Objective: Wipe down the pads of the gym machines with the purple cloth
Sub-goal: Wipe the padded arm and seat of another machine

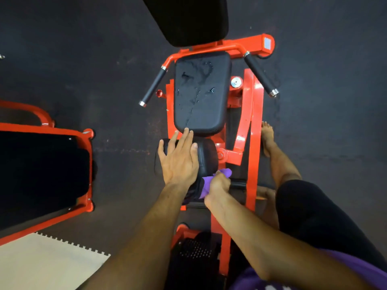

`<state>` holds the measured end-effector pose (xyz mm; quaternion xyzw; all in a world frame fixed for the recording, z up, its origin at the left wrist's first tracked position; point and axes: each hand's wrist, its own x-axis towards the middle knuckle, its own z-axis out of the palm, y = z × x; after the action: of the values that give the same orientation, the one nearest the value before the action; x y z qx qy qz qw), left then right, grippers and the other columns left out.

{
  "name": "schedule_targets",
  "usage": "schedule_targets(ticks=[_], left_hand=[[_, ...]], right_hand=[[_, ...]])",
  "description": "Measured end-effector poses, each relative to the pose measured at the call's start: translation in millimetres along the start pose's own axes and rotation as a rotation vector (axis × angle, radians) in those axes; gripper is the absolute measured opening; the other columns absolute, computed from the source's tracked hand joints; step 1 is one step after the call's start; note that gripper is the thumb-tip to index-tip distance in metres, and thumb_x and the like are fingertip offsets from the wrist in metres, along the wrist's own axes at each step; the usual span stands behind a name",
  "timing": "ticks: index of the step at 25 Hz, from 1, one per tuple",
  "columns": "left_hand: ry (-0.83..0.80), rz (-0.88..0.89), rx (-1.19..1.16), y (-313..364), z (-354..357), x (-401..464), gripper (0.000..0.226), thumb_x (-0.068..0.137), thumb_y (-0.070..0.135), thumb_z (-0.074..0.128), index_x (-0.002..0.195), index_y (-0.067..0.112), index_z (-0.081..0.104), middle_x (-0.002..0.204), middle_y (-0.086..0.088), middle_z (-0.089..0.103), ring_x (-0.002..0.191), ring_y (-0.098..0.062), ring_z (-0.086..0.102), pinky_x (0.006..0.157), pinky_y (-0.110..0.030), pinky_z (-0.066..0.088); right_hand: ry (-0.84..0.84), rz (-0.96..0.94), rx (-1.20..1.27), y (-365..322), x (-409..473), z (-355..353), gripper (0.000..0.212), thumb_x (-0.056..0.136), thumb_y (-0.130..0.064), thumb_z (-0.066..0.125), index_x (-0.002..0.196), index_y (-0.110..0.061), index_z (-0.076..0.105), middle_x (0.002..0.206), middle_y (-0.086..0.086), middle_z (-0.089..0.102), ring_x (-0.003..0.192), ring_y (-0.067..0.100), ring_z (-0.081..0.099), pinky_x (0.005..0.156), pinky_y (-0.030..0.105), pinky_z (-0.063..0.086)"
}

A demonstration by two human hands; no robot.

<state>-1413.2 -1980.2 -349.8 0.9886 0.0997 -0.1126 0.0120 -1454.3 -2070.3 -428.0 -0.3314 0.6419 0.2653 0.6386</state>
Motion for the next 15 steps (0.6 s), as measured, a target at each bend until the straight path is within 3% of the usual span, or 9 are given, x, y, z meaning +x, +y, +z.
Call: schedule_targets(ticks=[2,5,8,11,13,15], left_hand=[[0.016,0.008,0.003,-0.6,0.0,-0.9,0.059,0.108,0.043,0.014,0.153,0.028,0.049,0.161,0.018,0.041,0.154,-0.011,0.025,0.126,-0.052,0.01],[0.033,0.014,0.005,-0.5,4.6,1.3,0.058,0.108,0.042,0.014,0.152,0.028,0.05,0.159,0.017,0.043,0.154,-0.012,0.026,0.126,-0.053,0.011],[0.031,0.01,0.021,-2.1,6.3,-0.4,0.058,0.109,0.042,0.015,0.153,0.028,0.049,0.16,0.018,0.043,0.154,-0.012,0.027,0.126,-0.053,0.012],[0.017,0.011,0.018,-2.4,5.5,0.0,0.058,0.109,0.042,0.015,0.155,0.028,0.047,0.161,0.018,0.041,0.154,-0.011,0.027,0.125,-0.054,0.013],[0.016,0.018,0.017,-3.3,6.0,-0.9,0.058,0.108,0.042,0.014,0.156,0.028,0.045,0.162,0.018,0.039,0.154,-0.011,0.027,0.125,-0.054,0.013],[0.016,0.012,0.013,-3.7,5.8,0.3,0.06,0.108,0.042,0.012,0.156,0.027,0.044,0.162,0.017,0.039,0.153,-0.012,0.027,0.125,-0.054,0.013]], right_hand=[[-0.002,0.076,-0.06,-4.1,44.2,1.3,0.021,0.097,-0.033,0.063,0.092,-0.021,0.047,0.09,0.013,0.065,0.066,0.017,0.063,0.071,0.039,0.054],[-0.068,0.028,-0.019,-19.8,10.1,4.5,0.025,0.107,-0.011,0.038,0.085,-0.019,0.046,0.081,0.002,0.055,0.07,0.015,0.055,0.065,0.029,0.047],[-0.127,-0.081,-0.149,-14.6,-21.4,-10.4,0.013,0.104,-0.013,0.046,0.098,-0.015,0.058,0.085,0.009,0.062,0.073,0.023,0.06,0.068,0.034,0.049],[-0.151,-0.413,-0.437,-30.2,-37.4,-40.2,0.005,0.1,-0.017,0.056,0.101,-0.02,0.059,0.096,0.003,0.067,0.088,0.02,0.062,0.085,0.035,0.049],[-0.302,-0.731,-0.481,-51.7,-56.8,-45.8,0.011,0.098,-0.024,0.056,0.109,-0.026,0.057,0.104,-0.006,0.065,0.097,0.009,0.06,0.091,0.024,0.046],[-0.508,-0.924,-0.568,-65.1,-67.4,-27.4,0.026,0.098,-0.024,0.05,0.123,-0.028,0.053,0.122,-0.011,0.058,0.115,0.0,0.053,0.102,0.017,0.038]])
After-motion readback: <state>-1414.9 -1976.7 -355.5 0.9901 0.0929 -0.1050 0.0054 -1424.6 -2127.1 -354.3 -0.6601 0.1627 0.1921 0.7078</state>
